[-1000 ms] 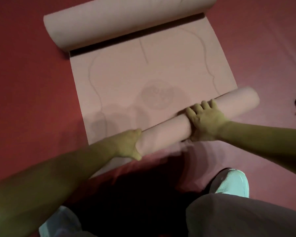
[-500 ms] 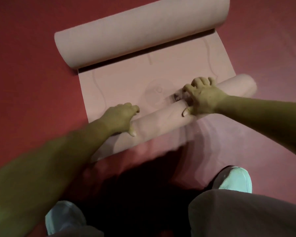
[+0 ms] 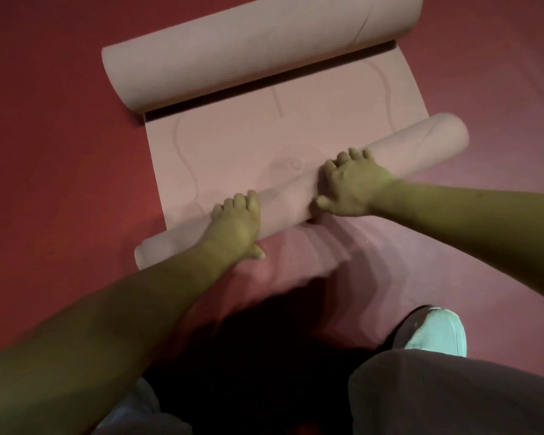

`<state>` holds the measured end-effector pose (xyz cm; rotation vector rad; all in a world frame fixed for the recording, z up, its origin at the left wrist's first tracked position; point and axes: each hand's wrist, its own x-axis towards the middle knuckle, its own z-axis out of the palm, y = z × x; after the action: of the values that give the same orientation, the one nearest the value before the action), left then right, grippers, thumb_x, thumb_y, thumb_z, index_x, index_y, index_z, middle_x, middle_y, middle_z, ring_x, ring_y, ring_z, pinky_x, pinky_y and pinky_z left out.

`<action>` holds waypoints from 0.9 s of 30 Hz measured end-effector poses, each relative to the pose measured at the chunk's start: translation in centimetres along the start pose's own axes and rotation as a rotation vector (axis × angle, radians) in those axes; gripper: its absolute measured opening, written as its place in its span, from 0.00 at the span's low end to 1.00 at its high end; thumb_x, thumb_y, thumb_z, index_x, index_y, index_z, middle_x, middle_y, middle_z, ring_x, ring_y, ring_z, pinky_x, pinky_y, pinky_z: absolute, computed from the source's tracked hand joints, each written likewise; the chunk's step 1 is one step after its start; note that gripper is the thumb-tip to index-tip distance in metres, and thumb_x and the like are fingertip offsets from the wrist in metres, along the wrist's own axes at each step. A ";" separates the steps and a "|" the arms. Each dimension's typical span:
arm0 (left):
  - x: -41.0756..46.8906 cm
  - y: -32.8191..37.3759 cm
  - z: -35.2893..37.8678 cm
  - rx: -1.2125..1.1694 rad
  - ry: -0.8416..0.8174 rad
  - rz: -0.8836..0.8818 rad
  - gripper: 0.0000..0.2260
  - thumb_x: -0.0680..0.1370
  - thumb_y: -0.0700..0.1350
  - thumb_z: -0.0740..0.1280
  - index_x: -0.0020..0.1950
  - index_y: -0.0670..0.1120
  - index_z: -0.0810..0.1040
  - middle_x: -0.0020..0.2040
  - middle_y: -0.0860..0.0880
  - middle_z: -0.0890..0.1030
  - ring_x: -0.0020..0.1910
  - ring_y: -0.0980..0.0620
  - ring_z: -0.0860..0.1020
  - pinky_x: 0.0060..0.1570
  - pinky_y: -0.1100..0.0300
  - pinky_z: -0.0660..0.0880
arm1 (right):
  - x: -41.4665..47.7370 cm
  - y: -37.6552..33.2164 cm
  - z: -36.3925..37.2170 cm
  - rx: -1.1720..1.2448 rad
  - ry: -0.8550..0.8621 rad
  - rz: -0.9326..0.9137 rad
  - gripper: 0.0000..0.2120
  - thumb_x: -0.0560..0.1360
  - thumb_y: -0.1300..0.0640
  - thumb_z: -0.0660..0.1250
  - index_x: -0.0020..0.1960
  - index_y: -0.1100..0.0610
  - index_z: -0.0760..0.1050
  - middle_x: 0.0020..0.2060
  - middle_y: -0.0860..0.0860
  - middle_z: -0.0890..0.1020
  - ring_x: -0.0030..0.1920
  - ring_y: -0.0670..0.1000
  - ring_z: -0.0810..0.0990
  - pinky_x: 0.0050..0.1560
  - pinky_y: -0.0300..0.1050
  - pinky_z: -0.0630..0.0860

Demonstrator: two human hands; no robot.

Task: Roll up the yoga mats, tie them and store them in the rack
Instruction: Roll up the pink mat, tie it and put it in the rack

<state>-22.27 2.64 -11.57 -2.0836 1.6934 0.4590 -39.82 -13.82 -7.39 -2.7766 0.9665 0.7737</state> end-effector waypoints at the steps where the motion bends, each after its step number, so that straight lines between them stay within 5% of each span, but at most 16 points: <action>1: 0.5 -0.5 -0.2 -0.034 -0.001 0.022 0.54 0.61 0.63 0.78 0.74 0.38 0.55 0.62 0.40 0.71 0.58 0.41 0.73 0.58 0.46 0.71 | -0.3 -0.1 0.6 -0.082 -0.030 -0.017 0.47 0.69 0.30 0.57 0.73 0.64 0.61 0.66 0.66 0.68 0.69 0.66 0.66 0.71 0.64 0.60; 3: 0.9 -1.2 -0.6 -0.102 0.000 0.043 0.46 0.64 0.57 0.78 0.71 0.40 0.58 0.60 0.40 0.72 0.57 0.40 0.73 0.55 0.46 0.73 | -0.1 0.3 1.6 -0.196 -0.025 -0.053 0.55 0.65 0.28 0.64 0.77 0.64 0.50 0.70 0.65 0.63 0.72 0.67 0.60 0.74 0.65 0.54; 6: 0.9 -1.7 -0.9 -0.242 -0.049 0.073 0.39 0.64 0.53 0.77 0.67 0.41 0.62 0.56 0.41 0.73 0.55 0.40 0.75 0.52 0.49 0.74 | 0.3 0.9 1.5 -0.185 0.002 -0.082 0.57 0.62 0.26 0.66 0.76 0.61 0.53 0.68 0.61 0.66 0.69 0.64 0.64 0.73 0.62 0.57; 10: -1.0 -0.5 -0.1 -0.516 -0.330 0.192 0.39 0.63 0.55 0.79 0.65 0.42 0.63 0.56 0.45 0.76 0.53 0.44 0.76 0.48 0.58 0.71 | -0.5 1.1 1.8 -0.217 -0.123 -0.178 0.52 0.60 0.26 0.68 0.75 0.53 0.58 0.66 0.55 0.71 0.64 0.58 0.71 0.68 0.56 0.64; 17: -2.2 0.9 -0.2 -0.219 -0.331 0.285 0.39 0.58 0.67 0.76 0.60 0.48 0.69 0.58 0.47 0.62 0.57 0.46 0.63 0.57 0.51 0.68 | -1.5 0.9 1.5 -0.108 -0.413 -0.202 0.54 0.60 0.30 0.74 0.77 0.52 0.57 0.69 0.55 0.69 0.66 0.59 0.70 0.68 0.54 0.69; 21: -0.7 -0.8 -2.0 -0.272 -0.470 0.246 0.43 0.58 0.69 0.76 0.67 0.53 0.70 0.58 0.48 0.66 0.63 0.45 0.65 0.58 0.49 0.70 | -0.6 1.9 0.3 0.155 -0.435 -0.162 0.52 0.58 0.33 0.78 0.76 0.47 0.61 0.66 0.53 0.70 0.68 0.57 0.69 0.68 0.53 0.68; 25: -0.2 -2.5 -2.6 -0.299 -0.318 0.157 0.57 0.57 0.69 0.77 0.79 0.55 0.54 0.69 0.46 0.63 0.68 0.43 0.62 0.65 0.41 0.67 | 0.2 2.2 0.2 0.245 -0.300 -0.002 0.53 0.60 0.37 0.79 0.77 0.48 0.57 0.75 0.60 0.56 0.76 0.62 0.56 0.76 0.59 0.53; 27: 0.4 -3.8 -3.3 -0.272 -0.184 0.098 0.53 0.58 0.67 0.77 0.77 0.55 0.59 0.66 0.46 0.66 0.65 0.42 0.65 0.62 0.43 0.69 | 0.9 2.5 -0.1 0.266 -0.195 0.058 0.47 0.64 0.35 0.75 0.75 0.52 0.59 0.77 0.62 0.53 0.77 0.63 0.54 0.76 0.64 0.50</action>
<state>-18.50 1.28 -8.49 -2.0698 1.7072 0.9292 -40.70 -16.33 -7.54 -2.4085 1.0329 0.8372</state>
